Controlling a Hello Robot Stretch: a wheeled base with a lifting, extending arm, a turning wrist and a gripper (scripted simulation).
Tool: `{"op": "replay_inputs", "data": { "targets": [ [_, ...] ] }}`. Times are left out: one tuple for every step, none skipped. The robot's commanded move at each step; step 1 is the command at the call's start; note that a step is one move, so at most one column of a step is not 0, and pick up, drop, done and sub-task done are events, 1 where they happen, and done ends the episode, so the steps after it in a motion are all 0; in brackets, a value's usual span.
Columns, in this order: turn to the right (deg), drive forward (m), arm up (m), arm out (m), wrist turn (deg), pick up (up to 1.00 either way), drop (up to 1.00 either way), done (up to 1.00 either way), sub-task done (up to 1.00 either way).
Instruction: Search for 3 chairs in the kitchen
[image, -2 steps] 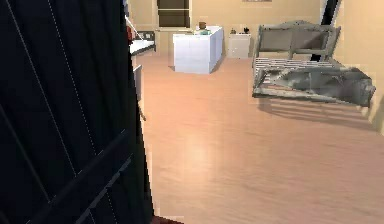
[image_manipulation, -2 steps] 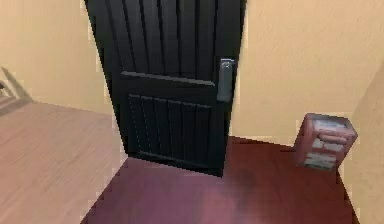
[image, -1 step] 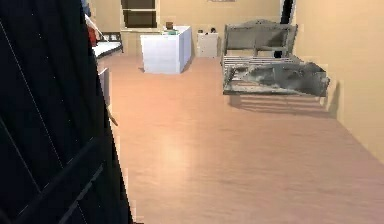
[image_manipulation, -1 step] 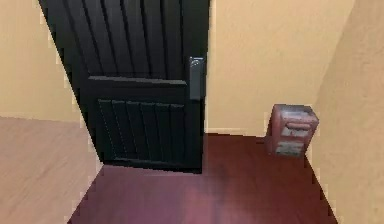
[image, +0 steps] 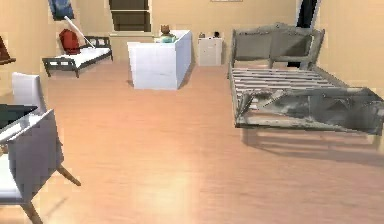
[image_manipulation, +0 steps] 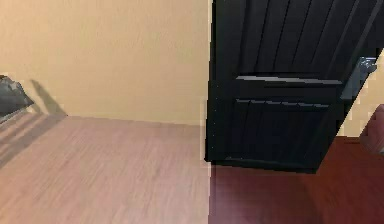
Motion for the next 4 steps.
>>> {"op": "replay_inputs", "data": {
  "targets": [
    [3.0,0.0,0.0,0.0,0.0,0.0,0.0,0.0,0.0],
    [0.0,1.0,0.0,0.0,0.0,0.0,0.0,0.0,0.0],
    [0.0,1.0,0.0,0.0,0.0,0.0,0.0,0.0,0.0],
    [3.0,0.0,0.0,0.0,0.0,0.0,0.0,0.0,0.0]
  ]
}}
